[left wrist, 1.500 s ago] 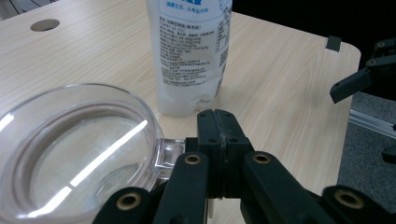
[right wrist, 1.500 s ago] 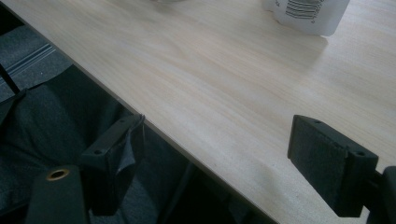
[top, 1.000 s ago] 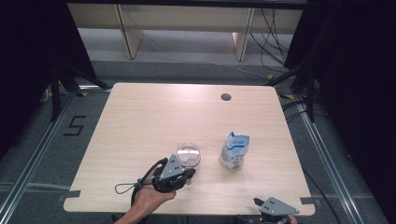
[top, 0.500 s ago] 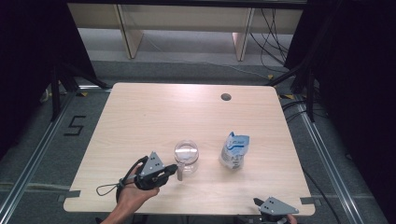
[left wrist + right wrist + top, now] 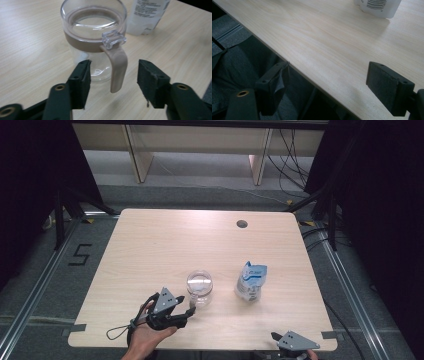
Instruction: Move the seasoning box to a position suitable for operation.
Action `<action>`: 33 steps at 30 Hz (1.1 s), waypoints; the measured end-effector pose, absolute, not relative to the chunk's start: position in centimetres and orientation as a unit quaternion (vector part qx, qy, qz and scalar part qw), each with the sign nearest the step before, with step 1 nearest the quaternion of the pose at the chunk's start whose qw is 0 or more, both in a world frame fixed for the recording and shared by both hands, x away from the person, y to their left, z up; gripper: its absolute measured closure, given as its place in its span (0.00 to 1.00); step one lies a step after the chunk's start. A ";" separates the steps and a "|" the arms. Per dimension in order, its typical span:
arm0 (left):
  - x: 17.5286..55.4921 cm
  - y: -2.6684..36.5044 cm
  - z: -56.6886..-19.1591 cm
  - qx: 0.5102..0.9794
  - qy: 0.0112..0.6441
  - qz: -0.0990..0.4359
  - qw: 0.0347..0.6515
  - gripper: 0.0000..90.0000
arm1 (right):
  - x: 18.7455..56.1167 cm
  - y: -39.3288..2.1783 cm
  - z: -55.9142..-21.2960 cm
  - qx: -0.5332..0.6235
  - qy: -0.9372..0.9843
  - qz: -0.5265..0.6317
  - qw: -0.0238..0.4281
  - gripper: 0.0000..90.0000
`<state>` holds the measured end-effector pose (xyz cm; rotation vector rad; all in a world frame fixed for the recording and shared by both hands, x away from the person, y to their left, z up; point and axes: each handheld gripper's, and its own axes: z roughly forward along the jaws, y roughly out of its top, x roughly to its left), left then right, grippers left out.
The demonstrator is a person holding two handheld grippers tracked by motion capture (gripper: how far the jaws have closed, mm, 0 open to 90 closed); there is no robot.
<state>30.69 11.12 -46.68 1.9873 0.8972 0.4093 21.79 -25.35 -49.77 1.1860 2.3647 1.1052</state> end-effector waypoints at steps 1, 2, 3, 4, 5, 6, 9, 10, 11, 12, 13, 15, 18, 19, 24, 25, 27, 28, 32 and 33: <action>30.8 10.9 -46.9 0.795 0.372 0.170 0.448 0.45 | 21.8 -25.3 -49.8 0.408 0.817 0.382 0.138 0.22; 30.9 10.7 -47.2 0.792 0.378 0.172 0.448 0.42 | 21.8 -25.3 -49.8 0.409 0.817 0.381 0.138 0.22; 31.0 10.6 -47.3 0.795 0.378 0.175 0.441 0.40 | 21.8 -25.3 -49.8 0.408 0.817 0.382 0.139 0.22; 31.1 10.5 -47.5 0.792 0.383 0.176 0.442 0.39 | 21.8 -25.3 -49.8 0.408 0.817 0.382 0.139 0.22; 31.1 10.5 -47.5 0.792 0.383 0.176 0.442 0.38 | 21.8 -25.3 -49.8 0.408 0.817 0.382 0.139 0.22; 31.1 10.3 -47.5 0.786 0.391 0.179 0.444 0.38 | 21.9 -25.4 -49.8 0.405 0.818 0.384 0.142 0.22; 31.5 10.0 -47.8 0.782 0.394 0.194 0.442 0.35 | 21.8 -25.3 -49.8 0.409 0.817 0.381 0.137 0.22; 31.5 9.8 -47.9 0.780 0.399 0.191 0.442 0.35 | 21.8 -25.3 -49.8 0.409 0.817 0.383 0.134 0.22; 31.6 9.8 -48.1 0.780 0.400 0.193 0.442 0.35 | 21.8 -25.3 -49.8 0.406 0.818 0.383 0.140 0.22; 31.6 9.7 -48.1 0.781 0.398 0.198 0.439 0.35 | 21.8 -25.4 -49.8 0.404 0.818 0.384 0.141 0.22; 31.7 9.7 -48.1 0.785 0.392 0.202 0.435 0.35 | 21.8 -25.3 -49.8 0.404 0.818 0.384 0.142 0.22; 31.7 9.5 -48.2 0.776 0.398 0.207 0.442 0.38 | 21.8 -25.3 -49.8 0.404 0.818 0.383 0.144 0.22; 32.0 9.9 -48.2 0.774 0.394 0.220 0.444 0.42 | 21.8 -25.4 -49.7 0.405 0.818 0.384 0.140 0.22; 32.0 10.2 -48.2 0.773 0.397 0.223 0.441 0.43 | 21.8 -25.4 -49.7 0.409 0.817 0.383 0.137 0.22; 32.6 11.0 -48.4 0.763 0.407 0.233 0.445 0.50 | 21.8 -25.3 -49.8 0.406 0.818 0.383 0.136 0.22; 32.6 10.9 -48.3 0.766 0.403 0.236 0.442 0.53 | 21.8 -25.3 -49.8 0.405 0.819 0.383 0.136 0.22; 32.8 10.8 -48.4 0.771 0.395 0.232 0.442 0.58 | 21.8 -25.3 -49.8 0.405 0.819 0.383 0.136 0.22; 32.9 10.7 -48.5 0.772 0.391 0.225 0.448 0.61 | 21.8 -25.3 -49.8 0.405 0.819 0.383 0.136 0.22; 32.8 10.7 -48.5 0.777 0.379 0.221 0.451 0.80 | 21.8 -25.3 -49.8 0.404 0.818 0.383 0.145 0.22; 32.9 10.8 -48.5 0.777 0.378 0.216 0.454 0.80 | 21.8 -25.4 -49.7 0.403 0.818 0.384 0.144 0.22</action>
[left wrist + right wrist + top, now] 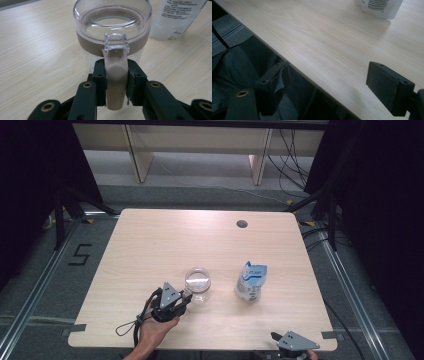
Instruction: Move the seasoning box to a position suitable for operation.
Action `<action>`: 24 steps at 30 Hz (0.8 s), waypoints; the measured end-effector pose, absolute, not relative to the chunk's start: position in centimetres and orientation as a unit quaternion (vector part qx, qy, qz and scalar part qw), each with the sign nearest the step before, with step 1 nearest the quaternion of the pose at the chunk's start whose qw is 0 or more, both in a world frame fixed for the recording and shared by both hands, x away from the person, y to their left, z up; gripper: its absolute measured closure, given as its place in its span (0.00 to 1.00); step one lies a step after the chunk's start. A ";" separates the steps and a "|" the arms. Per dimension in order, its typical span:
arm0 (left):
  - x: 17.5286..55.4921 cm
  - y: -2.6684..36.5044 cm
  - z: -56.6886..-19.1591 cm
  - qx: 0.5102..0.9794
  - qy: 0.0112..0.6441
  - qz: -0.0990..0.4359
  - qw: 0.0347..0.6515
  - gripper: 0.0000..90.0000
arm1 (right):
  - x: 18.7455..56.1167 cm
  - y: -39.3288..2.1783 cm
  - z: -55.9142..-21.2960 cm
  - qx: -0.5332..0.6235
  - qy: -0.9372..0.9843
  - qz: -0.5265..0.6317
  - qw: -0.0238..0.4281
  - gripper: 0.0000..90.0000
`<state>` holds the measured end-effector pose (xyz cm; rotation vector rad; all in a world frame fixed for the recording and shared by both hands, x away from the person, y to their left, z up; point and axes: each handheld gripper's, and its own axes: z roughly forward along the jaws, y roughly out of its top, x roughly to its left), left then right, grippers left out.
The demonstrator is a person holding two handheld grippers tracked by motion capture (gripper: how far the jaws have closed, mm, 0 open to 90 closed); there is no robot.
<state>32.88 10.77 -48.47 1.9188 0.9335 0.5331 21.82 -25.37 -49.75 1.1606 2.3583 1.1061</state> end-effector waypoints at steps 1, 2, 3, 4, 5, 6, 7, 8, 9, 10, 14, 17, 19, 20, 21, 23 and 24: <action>32.9 10.8 -48.5 0.777 0.378 0.216 0.454 0.80 | 21.8 -25.4 -49.7 0.403 0.818 0.384 0.144 0.22; 33.1 11.0 -48.5 0.779 0.370 0.209 0.461 0.80 | 21.8 -25.4 -49.7 0.403 0.818 0.384 0.144 0.22; 33.1 11.1 -48.5 0.782 0.366 0.207 0.461 0.80 | 21.8 -25.4 -49.8 0.402 0.819 0.384 0.144 0.22; 33.1 11.2 -48.5 0.782 0.364 0.205 0.462 0.80 | 21.8 -25.3 -49.8 0.404 0.818 0.384 0.140 0.22; 33.1 11.3 -48.5 0.785 0.357 0.202 0.464 0.81 | 21.8 -25.3 -49.8 0.405 0.818 0.385 0.136 0.22; 33.1 11.4 -48.5 0.786 0.355 0.198 0.465 0.81 | 21.8 -25.3 -49.8 0.405 0.818 0.385 0.137 0.22; 33.0 11.4 -48.5 0.786 0.354 0.193 0.468 0.81 | 21.8 -25.3 -49.8 0.403 0.818 0.384 0.142 0.22; 32.9 11.5 -48.6 0.787 0.350 0.186 0.473 0.81 | 21.8 -25.4 -49.7 0.404 0.818 0.384 0.144 0.22; 32.8 11.6 -48.5 0.791 0.344 0.188 0.470 0.81 | 21.8 -25.4 -49.7 0.403 0.818 0.385 0.142 0.22; 32.7 11.7 -48.5 0.795 0.335 0.182 0.472 0.81 | 21.8 -25.4 -49.7 0.404 0.818 0.384 0.144 0.22; 32.2 11.9 -48.7 0.802 0.305 0.166 0.486 0.81 | 21.8 -25.4 -49.7 0.402 0.818 0.384 0.144 0.22; 31.8 12.0 -48.8 0.807 0.284 0.150 0.495 0.81 | 21.8 -25.4 -49.7 0.403 0.818 0.385 0.144 0.22; 31.8 12.0 -48.9 0.810 0.266 0.141 0.503 0.81 | 21.8 -25.4 -49.7 0.403 0.818 0.385 0.144 0.22; 31.7 12.0 -48.9 0.814 0.260 0.141 0.501 0.81 | 21.8 -25.4 -49.7 0.403 0.818 0.385 0.144 0.22; 31.7 11.9 -48.9 0.814 0.256 0.138 0.503 0.81 | 21.9 -25.3 -49.8 0.401 0.818 0.385 0.144 0.22; 31.6 11.8 -48.9 0.817 0.248 0.132 0.504 0.81 | 21.9 -25.3 -49.8 0.400 0.818 0.387 0.141 0.22; 31.8 11.7 -48.9 0.818 0.234 0.131 0.508 0.81 | 21.9 -25.3 -49.8 0.402 0.818 0.387 0.139 0.22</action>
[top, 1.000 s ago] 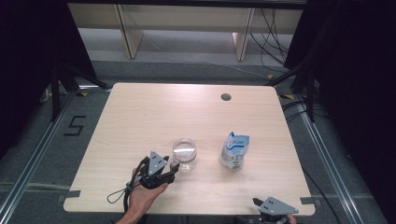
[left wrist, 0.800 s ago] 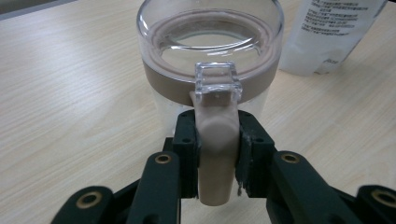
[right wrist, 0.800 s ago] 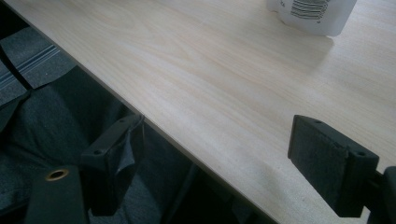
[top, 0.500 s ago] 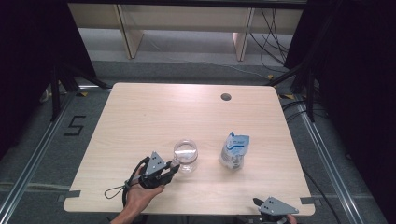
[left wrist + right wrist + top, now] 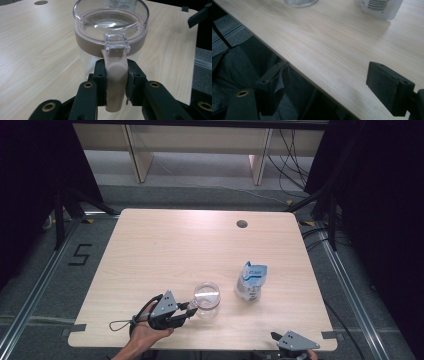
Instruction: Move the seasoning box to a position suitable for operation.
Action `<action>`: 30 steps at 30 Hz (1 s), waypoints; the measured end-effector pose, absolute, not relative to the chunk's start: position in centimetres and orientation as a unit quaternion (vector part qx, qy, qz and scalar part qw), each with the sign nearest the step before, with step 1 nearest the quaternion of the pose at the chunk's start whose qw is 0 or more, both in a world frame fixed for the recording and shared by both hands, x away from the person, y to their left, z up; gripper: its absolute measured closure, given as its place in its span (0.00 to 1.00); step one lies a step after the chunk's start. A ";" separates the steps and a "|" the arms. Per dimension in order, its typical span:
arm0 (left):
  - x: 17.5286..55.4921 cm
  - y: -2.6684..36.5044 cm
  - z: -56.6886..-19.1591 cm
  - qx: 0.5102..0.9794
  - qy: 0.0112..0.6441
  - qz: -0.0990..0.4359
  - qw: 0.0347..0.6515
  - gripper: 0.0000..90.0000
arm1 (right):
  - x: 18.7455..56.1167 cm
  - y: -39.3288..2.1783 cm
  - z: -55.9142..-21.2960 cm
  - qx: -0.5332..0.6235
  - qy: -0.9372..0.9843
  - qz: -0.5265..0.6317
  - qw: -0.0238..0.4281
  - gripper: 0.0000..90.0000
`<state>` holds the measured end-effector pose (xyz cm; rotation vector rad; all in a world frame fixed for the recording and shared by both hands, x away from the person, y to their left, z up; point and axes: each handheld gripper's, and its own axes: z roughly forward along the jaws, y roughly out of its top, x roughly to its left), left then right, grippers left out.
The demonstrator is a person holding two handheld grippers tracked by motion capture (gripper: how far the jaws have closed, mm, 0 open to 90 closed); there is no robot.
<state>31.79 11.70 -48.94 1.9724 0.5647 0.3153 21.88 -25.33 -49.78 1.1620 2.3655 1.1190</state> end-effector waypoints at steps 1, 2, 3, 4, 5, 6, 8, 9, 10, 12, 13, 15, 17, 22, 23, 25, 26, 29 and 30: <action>31.7 11.6 -48.9 0.817 0.240 0.124 0.510 0.81 | 21.8 -25.4 -49.7 0.404 0.819 0.384 0.139 0.22; 31.7 11.5 -49.0 0.816 0.239 0.121 0.512 0.81 | 21.8 -25.4 -49.7 0.403 0.818 0.385 0.144 0.22; 31.7 11.5 -49.0 0.820 0.230 0.120 0.511 0.81 | 21.8 -25.4 -49.7 0.403 0.817 0.386 0.144 0.22; 31.8 11.5 -48.9 0.821 0.223 0.120 0.511 0.81 | 21.8 -25.4 -49.7 0.405 0.817 0.385 0.143 0.22; 31.7 11.4 -49.0 0.821 0.223 0.116 0.512 0.81 | 21.8 -25.4 -49.7 0.403 0.817 0.386 0.144 0.22; 31.8 11.4 -49.0 0.823 0.215 0.117 0.512 0.81 | 21.8 -25.4 -49.7 0.403 0.817 0.386 0.144 0.22; 31.7 11.3 -49.0 0.823 0.217 0.112 0.512 0.81 | 21.9 -25.4 -49.7 0.401 0.818 0.387 0.145 0.22; 31.7 11.3 -49.0 0.823 0.217 0.112 0.512 0.81 | 21.9 -25.4 -49.7 0.400 0.818 0.386 0.145 0.22; 31.7 11.2 -49.0 0.822 0.211 0.108 0.517 0.81 | 21.9 -25.4 -49.8 0.400 0.818 0.387 0.143 0.22; 31.9 11.2 -49.1 0.824 0.196 0.105 0.521 0.81 | 21.8 -25.3 -49.7 0.404 0.818 0.386 0.139 0.22; 31.9 11.2 -49.1 0.824 0.191 0.101 0.523 0.81 | 21.8 -25.4 -49.7 0.403 0.818 0.386 0.140 0.22; 32.1 11.2 -49.2 0.825 0.180 0.099 0.526 0.81 | 21.8 -25.4 -49.7 0.402 0.818 0.386 0.144 0.22; 32.2 11.3 -49.2 0.825 0.179 0.095 0.527 0.81 | 21.8 -25.3 -49.7 0.410 0.816 0.384 0.135 0.22; 32.5 11.4 -49.0 0.831 0.178 0.099 0.518 0.80 | 21.8 -25.4 -49.7 0.402 0.818 0.386 0.143 0.22; 32.6 11.5 -49.0 0.832 0.183 0.099 0.515 0.80 | 21.8 -25.4 -49.7 0.403 0.818 0.386 0.143 0.22; 32.8 11.7 -49.2 0.825 0.201 0.094 0.520 0.75 | 21.8 -25.4 -49.7 0.402 0.818 0.386 0.143 0.22; 32.9 11.9 -49.2 0.827 0.200 0.099 0.516 0.74 | 21.8 -25.4 -49.7 0.402 0.818 0.385 0.143 0.22; 33.2 12.2 -49.2 0.827 0.204 0.101 0.514 0.72 | 21.8 -25.3 -49.7 0.405 0.818 0.385 0.137 0.22; 33.1 12.2 -49.2 0.824 0.214 0.103 0.514 0.72 | 21.8 -25.4 -49.7 0.403 0.818 0.385 0.144 0.22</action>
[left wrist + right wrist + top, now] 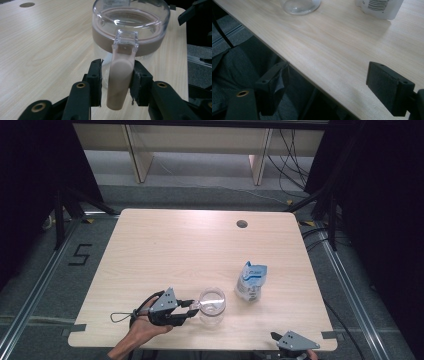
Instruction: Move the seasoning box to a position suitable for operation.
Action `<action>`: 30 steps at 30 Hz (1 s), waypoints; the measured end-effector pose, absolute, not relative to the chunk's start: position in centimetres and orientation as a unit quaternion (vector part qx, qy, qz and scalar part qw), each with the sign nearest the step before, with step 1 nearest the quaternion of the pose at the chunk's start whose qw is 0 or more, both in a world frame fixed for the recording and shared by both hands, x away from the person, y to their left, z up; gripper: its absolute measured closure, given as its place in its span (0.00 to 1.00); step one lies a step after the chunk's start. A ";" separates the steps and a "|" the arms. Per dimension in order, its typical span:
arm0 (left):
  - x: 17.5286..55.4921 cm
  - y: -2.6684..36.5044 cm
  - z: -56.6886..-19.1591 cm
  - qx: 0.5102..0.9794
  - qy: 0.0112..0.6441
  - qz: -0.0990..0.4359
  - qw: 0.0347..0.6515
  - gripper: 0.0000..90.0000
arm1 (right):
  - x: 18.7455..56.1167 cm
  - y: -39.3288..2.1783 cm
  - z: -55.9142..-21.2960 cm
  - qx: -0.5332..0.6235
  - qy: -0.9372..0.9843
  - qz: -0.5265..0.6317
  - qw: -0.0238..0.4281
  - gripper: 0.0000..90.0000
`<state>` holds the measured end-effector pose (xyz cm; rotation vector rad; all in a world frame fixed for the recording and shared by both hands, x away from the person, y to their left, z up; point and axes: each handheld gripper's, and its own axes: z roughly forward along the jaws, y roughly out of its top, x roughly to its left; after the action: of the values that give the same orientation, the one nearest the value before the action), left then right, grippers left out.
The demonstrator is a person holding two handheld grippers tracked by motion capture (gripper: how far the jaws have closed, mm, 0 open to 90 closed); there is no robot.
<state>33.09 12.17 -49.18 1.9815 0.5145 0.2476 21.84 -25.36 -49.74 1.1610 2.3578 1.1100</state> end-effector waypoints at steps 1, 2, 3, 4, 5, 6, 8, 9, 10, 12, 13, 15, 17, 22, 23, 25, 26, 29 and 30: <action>33.1 12.2 -49.2 0.822 0.217 0.103 0.515 0.72 | 21.8 -25.4 -49.7 0.402 0.818 0.386 0.143 0.22; 33.2 12.3 -49.2 0.825 0.219 0.108 0.509 0.72 | 21.8 -25.4 -49.7 0.403 0.818 0.386 0.144 0.22; 33.3 12.3 -49.2 0.825 0.213 0.111 0.512 0.72 | 21.8 -25.4 -49.7 0.405 0.817 0.386 0.139 0.22; 33.3 12.3 -49.2 0.825 0.213 0.111 0.512 0.72 | 21.8 -25.4 -49.7 0.402 0.818 0.386 0.144 0.22; 33.2 12.3 -49.2 0.822 0.228 0.111 0.509 0.71 | 21.8 -25.4 -49.7 0.402 0.817 0.386 0.145 0.22; 33.3 12.3 -49.1 0.823 0.227 0.116 0.507 0.71 | 21.8 -25.4 -49.7 0.405 0.817 0.387 0.139 0.22; 33.2 12.4 -49.1 0.821 0.229 0.120 0.508 0.69 | 21.9 -25.4 -49.7 0.402 0.817 0.389 0.141 0.22; 33.1 12.4 -49.1 0.818 0.237 0.121 0.509 0.67 | 21.9 -25.4 -49.7 0.402 0.817 0.389 0.142 0.22; 32.9 12.4 -49.2 0.818 0.244 0.120 0.507 0.64 | 21.9 -25.4 -49.7 0.400 0.817 0.389 0.147 0.22; 32.6 12.6 -49.2 0.817 0.250 0.114 0.506 0.60 | 21.8 -25.2 -49.7 0.410 0.813 0.390 0.138 0.22; 32.4 12.8 -49.1 0.820 0.250 0.113 0.503 0.56 | 21.9 -25.2 -49.7 0.405 0.814 0.391 0.142 0.22; 31.9 13.0 -48.8 0.814 0.264 0.107 0.507 0.51 | 22.0 -25.3 -49.7 0.403 0.817 0.389 0.138 0.22; 31.5 13.3 -48.5 0.809 0.279 0.099 0.508 0.47 | 22.3 -25.4 -49.8 0.398 0.816 0.394 0.146 0.22; 30.8 14.1 -48.0 0.794 0.305 0.084 0.520 0.42 | 22.4 -25.4 -49.7 0.400 0.813 0.398 0.146 0.22; 30.5 14.3 -47.8 0.785 0.317 0.080 0.526 0.41 | 22.5 -25.4 -49.7 0.394 0.815 0.399 0.149 0.22; 30.3 14.5 -47.5 0.780 0.323 0.079 0.529 0.41 | 22.3 -25.2 -49.7 0.404 0.809 0.402 0.143 0.22; 30.3 14.5 -47.5 0.780 0.323 0.079 0.529 0.41 | 22.3 -25.2 -49.7 0.404 0.809 0.402 0.143 0.22; 30.0 14.7 -47.1 0.774 0.332 0.082 0.532 0.41 | 22.4 -25.4 -49.7 0.394 0.815 0.399 0.147 0.22; 30.0 14.8 -47.0 0.777 0.331 0.082 0.530 0.41 | 22.3 -25.4 -49.6 0.398 0.815 0.396 0.144 0.23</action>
<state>30.04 14.81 -47.02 1.8550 0.7897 0.1950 22.35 -25.37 -49.63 1.1465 2.3493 1.1408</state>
